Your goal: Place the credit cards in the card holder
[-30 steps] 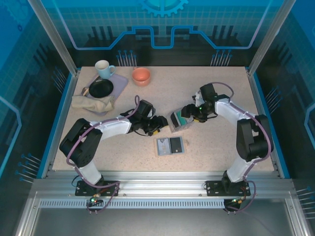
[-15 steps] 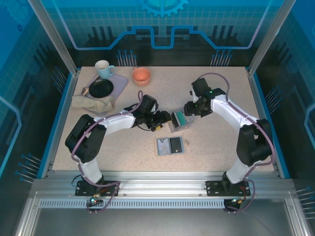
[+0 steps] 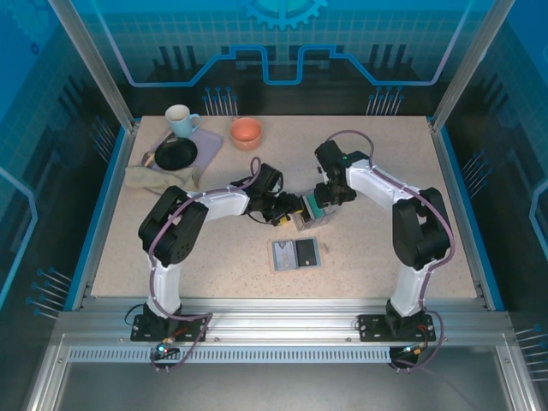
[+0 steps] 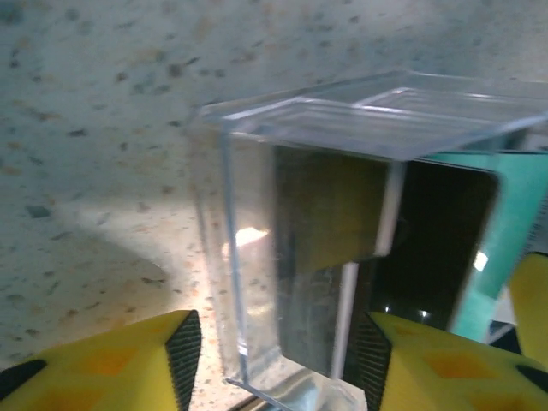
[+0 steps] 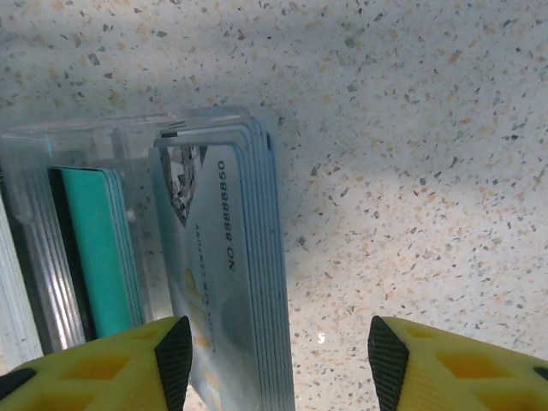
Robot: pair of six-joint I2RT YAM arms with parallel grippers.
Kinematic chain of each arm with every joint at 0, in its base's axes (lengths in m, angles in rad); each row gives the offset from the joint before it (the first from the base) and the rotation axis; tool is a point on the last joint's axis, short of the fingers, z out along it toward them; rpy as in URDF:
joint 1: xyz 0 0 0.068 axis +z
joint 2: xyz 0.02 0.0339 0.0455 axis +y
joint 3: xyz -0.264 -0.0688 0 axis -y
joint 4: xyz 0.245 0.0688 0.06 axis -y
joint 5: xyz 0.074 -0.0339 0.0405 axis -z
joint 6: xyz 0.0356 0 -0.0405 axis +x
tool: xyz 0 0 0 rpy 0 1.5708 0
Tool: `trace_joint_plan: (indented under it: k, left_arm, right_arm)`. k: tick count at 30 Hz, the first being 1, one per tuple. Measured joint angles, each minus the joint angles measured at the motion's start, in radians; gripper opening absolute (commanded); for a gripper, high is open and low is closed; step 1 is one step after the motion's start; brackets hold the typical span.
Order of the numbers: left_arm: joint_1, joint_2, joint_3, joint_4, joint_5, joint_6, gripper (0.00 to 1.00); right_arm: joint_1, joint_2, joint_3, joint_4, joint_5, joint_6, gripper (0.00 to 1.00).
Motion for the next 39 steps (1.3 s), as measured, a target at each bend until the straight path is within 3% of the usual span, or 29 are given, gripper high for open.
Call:
trace_joint_plan:
  k: [5, 11, 21, 23, 39]
  left_arm:
    - [0.000, 0.003, 0.000, 0.000, 0.001, 0.003, 0.43]
    - [0.000, 0.003, 0.000, 0.006, 0.001, 0.019, 0.42]
    - [0.000, 0.003, 0.000, 0.007, 0.001, 0.022, 0.42]
    - [0.000, 0.003, 0.000, 0.007, 0.001, 0.022, 0.42]
    - [0.000, 0.003, 0.000, 0.008, 0.005, 0.022, 0.43]
  right_arm:
    - [0.016, 0.002, 0.016, -0.015, 0.059, -0.019, 0.55]
    - [0.023, 0.002, 0.035, -0.024, 0.079, -0.041, 0.45]
    - [0.034, 0.002, 0.042, -0.031, 0.090, -0.051, 0.38]
    - [0.038, 0.002, 0.042, -0.031, 0.095, -0.052, 0.31]
    - [0.056, -0.006, 0.042, -0.031, 0.121, -0.061, 0.23]
